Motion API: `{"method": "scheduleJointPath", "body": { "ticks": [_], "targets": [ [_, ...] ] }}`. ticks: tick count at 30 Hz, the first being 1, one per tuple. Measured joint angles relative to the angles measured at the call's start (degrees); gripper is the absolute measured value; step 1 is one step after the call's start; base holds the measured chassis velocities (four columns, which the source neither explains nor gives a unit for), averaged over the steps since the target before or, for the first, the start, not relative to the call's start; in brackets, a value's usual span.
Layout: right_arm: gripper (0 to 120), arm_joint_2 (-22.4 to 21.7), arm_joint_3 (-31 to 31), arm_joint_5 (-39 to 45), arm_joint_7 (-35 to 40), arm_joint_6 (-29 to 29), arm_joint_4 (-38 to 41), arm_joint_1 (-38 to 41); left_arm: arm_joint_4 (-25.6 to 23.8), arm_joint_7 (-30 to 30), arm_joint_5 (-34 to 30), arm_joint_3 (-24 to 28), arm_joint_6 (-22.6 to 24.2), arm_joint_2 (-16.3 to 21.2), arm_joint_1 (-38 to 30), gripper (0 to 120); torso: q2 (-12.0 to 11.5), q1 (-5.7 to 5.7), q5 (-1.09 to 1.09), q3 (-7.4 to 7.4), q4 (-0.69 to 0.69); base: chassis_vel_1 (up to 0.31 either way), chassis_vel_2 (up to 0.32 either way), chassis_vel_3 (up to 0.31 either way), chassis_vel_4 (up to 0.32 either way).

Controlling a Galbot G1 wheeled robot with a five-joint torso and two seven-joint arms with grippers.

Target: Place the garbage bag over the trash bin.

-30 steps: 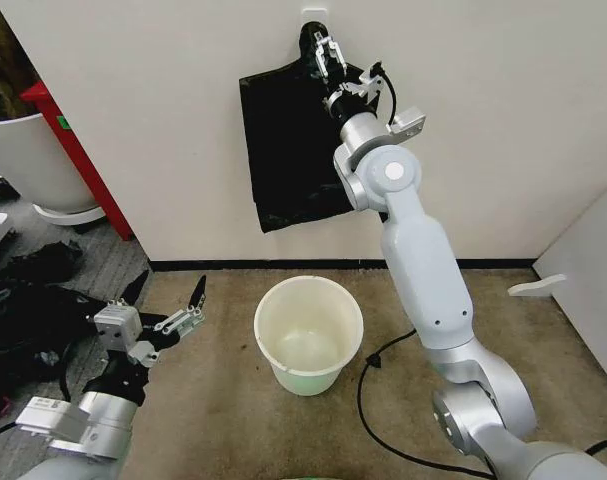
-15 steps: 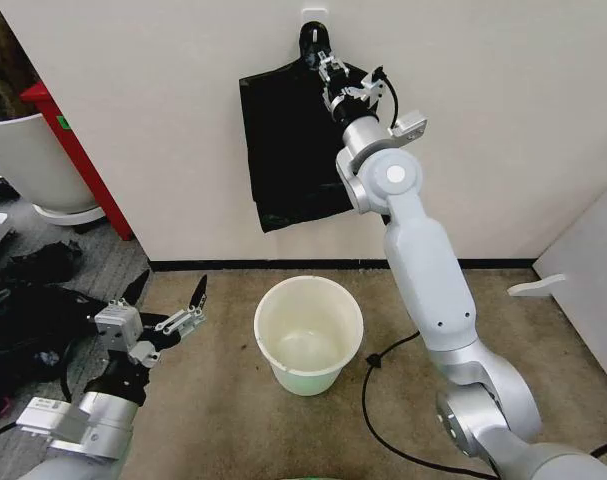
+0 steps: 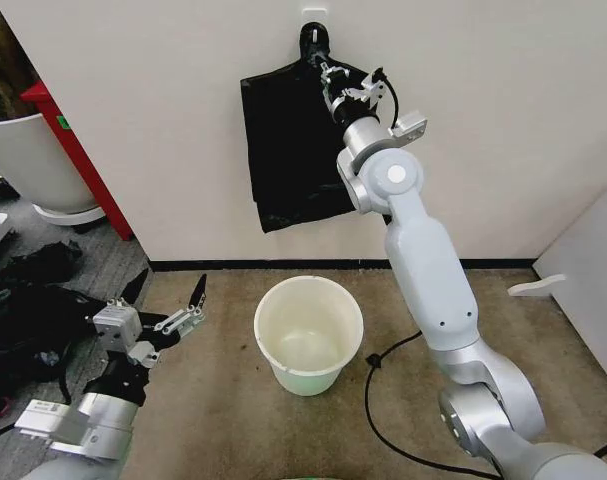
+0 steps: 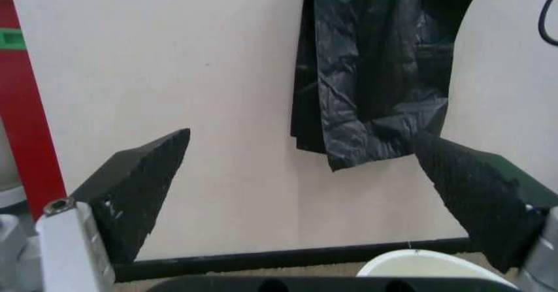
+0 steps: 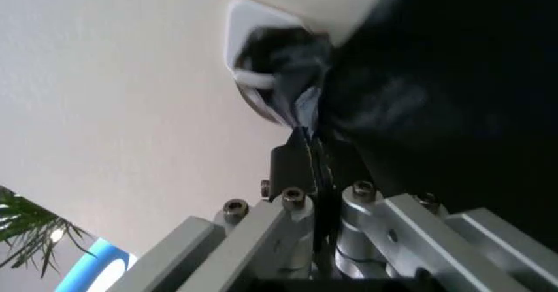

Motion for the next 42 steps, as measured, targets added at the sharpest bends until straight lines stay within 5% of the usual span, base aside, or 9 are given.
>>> {"method": "scheduleJointPath", "body": {
  "ticks": [42],
  "targets": [
    [0, -10.6, -3.6, 0.2, 1.5, 0.5, 18.3, -23.6, 0.0, 0.7, 0.1, 0.7, -0.5, 0.0, -1.1, 100, 0.0, 0.0, 0.0, 0.0, 0.0, 0.0, 0.0, 0.0, 0.0]
  ]
}}
